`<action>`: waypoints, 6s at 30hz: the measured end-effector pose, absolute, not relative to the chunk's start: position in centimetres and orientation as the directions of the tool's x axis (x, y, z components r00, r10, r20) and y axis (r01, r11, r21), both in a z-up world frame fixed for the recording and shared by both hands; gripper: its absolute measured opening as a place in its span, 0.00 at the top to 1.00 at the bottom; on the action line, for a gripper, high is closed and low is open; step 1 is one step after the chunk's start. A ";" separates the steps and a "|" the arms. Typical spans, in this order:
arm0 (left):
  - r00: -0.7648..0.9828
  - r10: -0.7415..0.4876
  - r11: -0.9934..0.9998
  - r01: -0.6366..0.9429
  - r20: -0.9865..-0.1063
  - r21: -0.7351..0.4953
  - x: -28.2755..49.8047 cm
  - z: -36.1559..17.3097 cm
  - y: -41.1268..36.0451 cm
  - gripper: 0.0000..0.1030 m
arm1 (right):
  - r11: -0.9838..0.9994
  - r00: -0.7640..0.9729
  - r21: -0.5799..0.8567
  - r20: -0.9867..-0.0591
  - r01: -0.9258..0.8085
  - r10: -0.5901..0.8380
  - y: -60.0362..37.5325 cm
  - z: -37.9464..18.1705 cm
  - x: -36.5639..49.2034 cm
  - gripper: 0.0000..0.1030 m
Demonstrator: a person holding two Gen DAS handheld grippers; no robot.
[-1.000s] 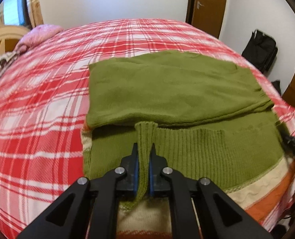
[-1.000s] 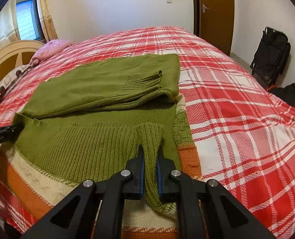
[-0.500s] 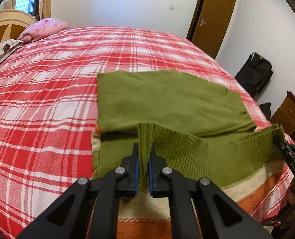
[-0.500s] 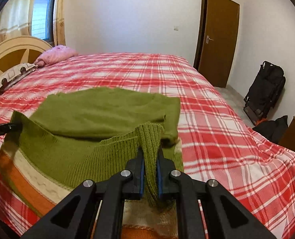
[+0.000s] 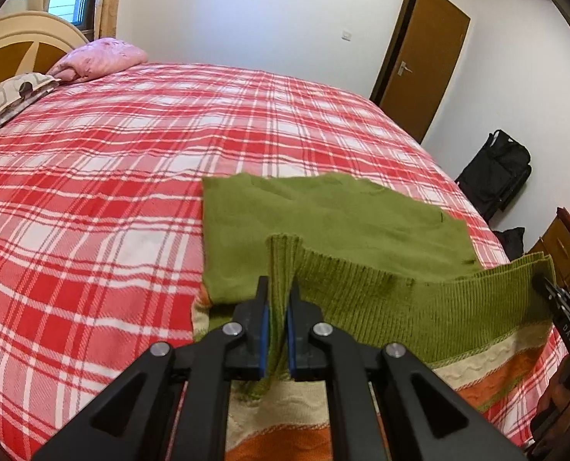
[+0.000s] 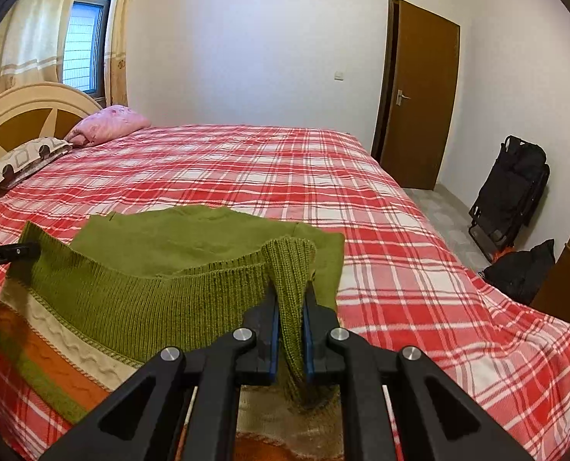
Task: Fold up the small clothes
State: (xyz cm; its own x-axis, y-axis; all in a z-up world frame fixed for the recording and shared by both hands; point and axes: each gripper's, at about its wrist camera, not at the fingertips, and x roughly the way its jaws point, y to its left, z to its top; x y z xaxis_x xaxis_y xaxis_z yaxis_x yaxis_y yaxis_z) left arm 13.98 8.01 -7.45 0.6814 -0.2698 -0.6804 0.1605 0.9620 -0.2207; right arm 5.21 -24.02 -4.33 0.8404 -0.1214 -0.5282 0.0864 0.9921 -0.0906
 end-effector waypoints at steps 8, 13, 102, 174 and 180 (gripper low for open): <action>0.693 -0.241 0.968 0.120 -0.680 -0.221 16.9 -7.0 8.0 0.93 | 0.993 0.849 -0.087 -0.517 0.075 -0.109 -24.1 -3.8 8.6 0.91; 0.701 -0.222 0.972 0.105 -0.678 -0.209 19.0 -6.6 7.6 0.93 | 0.992 0.853 -0.106 -0.511 0.064 -0.110 -24.0 -3.4 11.2 0.91; 0.646 -0.006 0.997 -0.059 -0.763 -0.058 33.0 -13.6 5.7 0.61 | 0.934 0.658 -0.318 -0.670 0.162 -0.343 -26.2 -12.9 30.3 0.64; 0.653 -0.329 0.848 -0.113 -0.682 -0.517 13.0 -14.7 9.7 0.79 | 0.986 0.716 -0.043 -0.682 0.162 -0.147 -20.7 -12.4 14.1 0.35; 0.689 -0.306 0.871 -0.077 -0.657 -0.486 12.6 -13.8 9.3 0.80 | 0.998 0.743 0.065 -0.667 -0.018 0.057 -16.3 -8.9 16.0 0.35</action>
State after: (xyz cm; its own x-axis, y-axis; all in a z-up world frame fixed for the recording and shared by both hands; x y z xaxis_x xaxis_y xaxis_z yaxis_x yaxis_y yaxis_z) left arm 12.60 9.29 -13.81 0.6892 -0.3056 -0.6570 -0.0772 0.8706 -0.4859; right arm 15.99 -16.30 -8.94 0.7430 0.0566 -0.6669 -0.0179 0.9977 0.0647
